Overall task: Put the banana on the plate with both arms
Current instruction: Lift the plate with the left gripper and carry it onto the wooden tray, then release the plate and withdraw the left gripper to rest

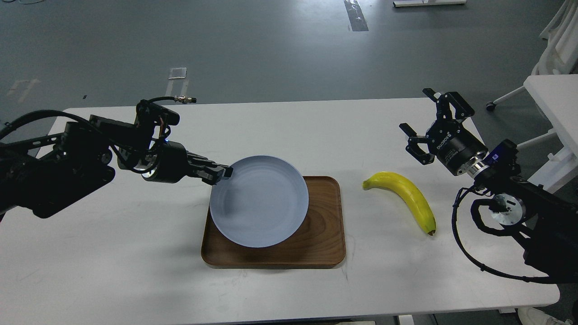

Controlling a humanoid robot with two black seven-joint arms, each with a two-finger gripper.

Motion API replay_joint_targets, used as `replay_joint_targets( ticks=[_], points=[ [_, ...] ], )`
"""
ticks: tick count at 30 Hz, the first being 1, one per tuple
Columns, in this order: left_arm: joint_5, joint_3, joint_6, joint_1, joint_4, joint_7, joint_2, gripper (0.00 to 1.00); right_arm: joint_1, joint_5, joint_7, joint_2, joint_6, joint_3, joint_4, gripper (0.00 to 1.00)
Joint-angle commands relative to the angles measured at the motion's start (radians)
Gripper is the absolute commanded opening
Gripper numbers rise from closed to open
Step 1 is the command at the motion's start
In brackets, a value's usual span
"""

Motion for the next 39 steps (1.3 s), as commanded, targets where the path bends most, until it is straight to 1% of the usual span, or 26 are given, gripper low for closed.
replay_joint_targets(
  ticks=[1,3,5,7,13,18,21,23,24,26,27,32,34,36,38,39],
  points=[
    [0.024,0.002,0.0,0.003,0.064,0.006,-0.071,0.0,0.0,0.0,0.0,0.001,0.0,0.0,-0.002,1.0],
    [0.029,0.023,0.0,0.003,0.093,0.009,-0.104,0.0,0.0,0.0,0.0,-0.001,0.0,-0.009,0.0,1.0],
    [0.032,0.074,0.0,-0.002,0.124,0.009,-0.125,0.0,0.0,0.0,0.0,-0.004,0.0,-0.017,0.0,1.0],
    [0.031,0.086,0.0,-0.002,0.151,0.009,-0.144,0.0,0.0,0.0,0.0,-0.007,-0.002,-0.017,0.0,1.0],
    [0.031,0.091,0.0,0.007,0.194,0.009,-0.171,0.0,-0.001,0.0,0.0,-0.01,0.0,-0.018,0.0,1.0],
    [0.031,0.092,0.027,0.009,0.217,0.009,-0.179,0.0,-0.001,0.0,0.0,-0.01,0.0,-0.02,0.0,1.0],
    [0.023,0.091,0.029,0.004,0.219,0.007,-0.179,0.0,-0.001,-0.001,0.0,-0.008,0.0,-0.02,0.0,1.0],
    [0.014,0.088,0.032,0.003,0.219,0.009,-0.181,0.31,-0.001,0.0,0.0,-0.01,0.0,-0.02,0.0,1.0],
    [0.011,0.085,0.032,0.001,0.219,0.009,-0.187,0.57,-0.001,0.0,0.0,-0.01,0.0,-0.02,0.0,1.0],
    [-0.005,0.085,0.032,-0.002,0.219,0.009,-0.194,0.87,-0.003,0.0,0.0,-0.01,0.0,-0.02,0.0,1.0],
    [-0.031,0.083,0.03,-0.005,0.219,0.007,-0.199,1.0,-0.003,0.0,0.0,-0.01,0.0,-0.02,0.0,1.0],
    [-0.23,0.071,0.018,-0.051,0.214,-0.004,-0.179,1.0,-0.006,-0.001,0.0,-0.011,0.001,-0.02,0.003,1.0],
    [-0.43,0.048,0.016,-0.066,0.211,-0.007,-0.149,1.0,-0.009,-0.001,0.0,-0.013,0.001,-0.02,0.006,1.0],
    [-0.762,0.002,0.013,-0.07,0.193,-0.005,-0.078,1.0,-0.014,-0.001,0.0,-0.028,0.001,-0.02,0.023,1.0],
    [-0.982,-0.023,0.01,-0.063,0.185,-0.007,-0.038,1.0,-0.017,-0.001,0.0,-0.033,0.001,-0.02,0.034,1.0],
    [-1.044,-0.03,0.009,-0.06,0.185,-0.008,-0.024,1.0,-0.017,-0.001,0.0,-0.034,0.001,-0.02,0.035,1.0]
  ],
)
